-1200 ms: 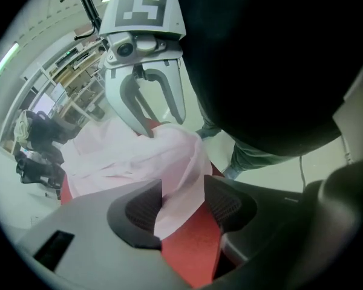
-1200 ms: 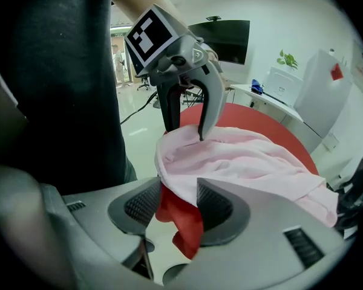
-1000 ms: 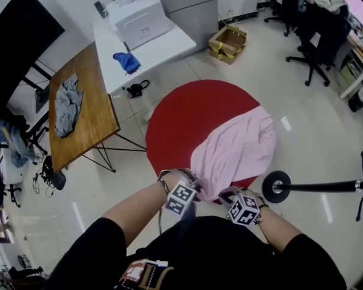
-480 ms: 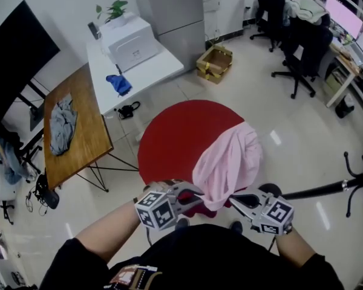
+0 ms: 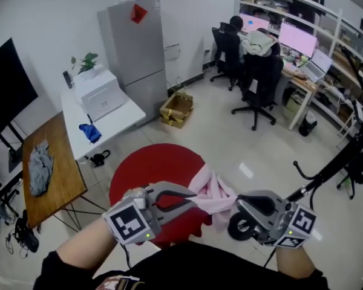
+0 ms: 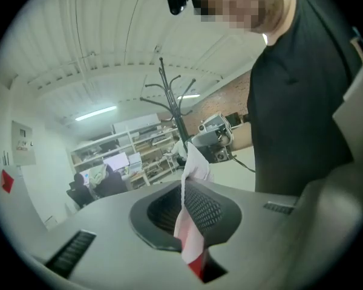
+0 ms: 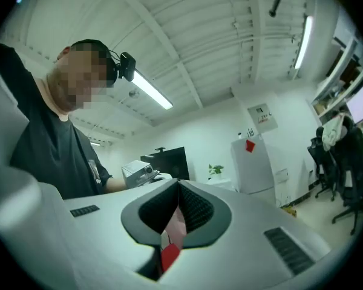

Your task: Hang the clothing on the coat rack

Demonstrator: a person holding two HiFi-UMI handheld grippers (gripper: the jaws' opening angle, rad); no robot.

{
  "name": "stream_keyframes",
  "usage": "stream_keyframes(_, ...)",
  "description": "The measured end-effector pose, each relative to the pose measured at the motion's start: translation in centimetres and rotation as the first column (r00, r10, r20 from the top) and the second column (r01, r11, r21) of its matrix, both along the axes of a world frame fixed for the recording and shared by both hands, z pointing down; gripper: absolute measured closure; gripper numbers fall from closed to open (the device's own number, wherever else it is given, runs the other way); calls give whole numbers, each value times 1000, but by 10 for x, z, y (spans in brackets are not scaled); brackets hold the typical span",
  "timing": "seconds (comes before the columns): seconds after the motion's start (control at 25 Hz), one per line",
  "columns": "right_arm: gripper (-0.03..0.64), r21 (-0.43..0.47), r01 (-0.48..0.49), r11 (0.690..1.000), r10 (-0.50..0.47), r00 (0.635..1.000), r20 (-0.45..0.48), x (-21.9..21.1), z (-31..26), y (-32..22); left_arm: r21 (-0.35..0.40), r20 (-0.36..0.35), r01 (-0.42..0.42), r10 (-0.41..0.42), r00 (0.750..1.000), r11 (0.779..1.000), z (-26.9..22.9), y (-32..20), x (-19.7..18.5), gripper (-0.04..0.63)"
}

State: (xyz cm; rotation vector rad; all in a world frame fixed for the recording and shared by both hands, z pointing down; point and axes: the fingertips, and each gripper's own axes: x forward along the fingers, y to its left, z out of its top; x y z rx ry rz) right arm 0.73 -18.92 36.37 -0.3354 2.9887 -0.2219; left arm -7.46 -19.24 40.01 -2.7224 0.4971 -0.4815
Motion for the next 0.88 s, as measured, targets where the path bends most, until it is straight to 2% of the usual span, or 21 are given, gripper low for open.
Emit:
stream_keyframes(0.12, 615, 71, -39, 997, 36, 998, 42, 30, -43, 5, 46, -83, -60, 64, 994, 997, -48, -2, 30, 595)
stream_keyframes(0.2, 615, 110, -63, 992, 57, 996, 64, 54, -68, 12, 81, -174, -100, 113, 978, 992, -84, 0, 53, 595)
stream_keyframes(0.28, 615, 156, -94, 983, 84, 994, 74, 75, -90, 20, 116, -220, -135, 158, 963, 984, -113, 1, 75, 595)
stream_keyframes(0.52, 615, 241, -194, 951, 166, 977, 130, 135, -139, 39, 194, -229, -217, 259, 938, 957, -162, 9, 133, 595)
stream_keyframes(0.6, 615, 270, -223, 937, 193, 972, 131, 155, -159, 42, 218, -212, -238, 284, 935, 946, -182, 15, 152, 595)
stream_keyframes(0.76, 615, 354, -278, 893, 253, 960, 116, 190, -206, 50, 258, -165, -252, 299, 940, 933, -227, 19, 186, 595)
stream_keyframes(0.88, 615, 418, -325, 848, 294, 946, 139, 211, -253, 57, 307, -188, -242, 308, 933, 921, -274, 18, 207, 595)
